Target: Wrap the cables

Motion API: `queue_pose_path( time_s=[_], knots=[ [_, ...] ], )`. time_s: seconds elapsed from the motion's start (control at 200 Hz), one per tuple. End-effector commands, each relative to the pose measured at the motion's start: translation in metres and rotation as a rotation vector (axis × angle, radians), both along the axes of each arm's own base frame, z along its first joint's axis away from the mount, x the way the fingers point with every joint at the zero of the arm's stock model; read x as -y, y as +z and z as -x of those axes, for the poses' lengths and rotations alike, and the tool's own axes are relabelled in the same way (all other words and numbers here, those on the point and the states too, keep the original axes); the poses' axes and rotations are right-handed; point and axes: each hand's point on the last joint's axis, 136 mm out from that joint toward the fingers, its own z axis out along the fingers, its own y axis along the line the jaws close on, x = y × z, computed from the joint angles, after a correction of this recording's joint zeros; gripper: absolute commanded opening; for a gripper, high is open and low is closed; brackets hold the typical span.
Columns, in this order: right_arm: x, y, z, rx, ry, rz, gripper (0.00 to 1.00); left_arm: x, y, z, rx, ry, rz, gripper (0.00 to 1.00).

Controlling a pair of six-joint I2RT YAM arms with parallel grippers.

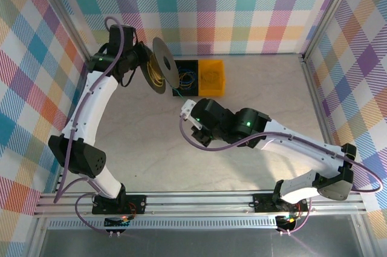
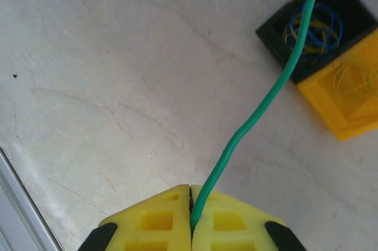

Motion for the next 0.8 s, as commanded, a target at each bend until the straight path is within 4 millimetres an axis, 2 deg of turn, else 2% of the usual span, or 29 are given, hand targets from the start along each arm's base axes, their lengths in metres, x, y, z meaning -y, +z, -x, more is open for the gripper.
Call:
queue_pose_path(
  time_s=[0.0, 0.235, 0.395, 0.54, 0.795],
  knots=[
    [-0.010, 0.014, 0.007, 0.050, 0.112, 0.054, 0.00, -0.002, 0.034, -0.012, 0.127, 0.029, -0.097, 0.00],
    [-0.055, 0.079, 0.001, 0.177, 0.252, -0.080, 0.00, 0.038, 0.004, -0.001, 0.034, -0.108, -0.229, 0.00],
    [-0.066, 0.126, -0.010, 0.267, 0.295, -0.164, 0.00, 0.064, -0.016, 0.011, -0.031, -0.223, -0.312, 0.00],
    [-0.050, 0.150, -0.040, 0.292, 0.269, -0.230, 0.00, 0.085, -0.027, 0.030, -0.069, -0.326, -0.361, 0.00],
    [-0.009, 0.159, -0.100, 0.246, 0.180, -0.346, 0.00, 0.108, -0.035, 0.072, -0.102, -0.502, -0.376, 0.00]
  ],
)
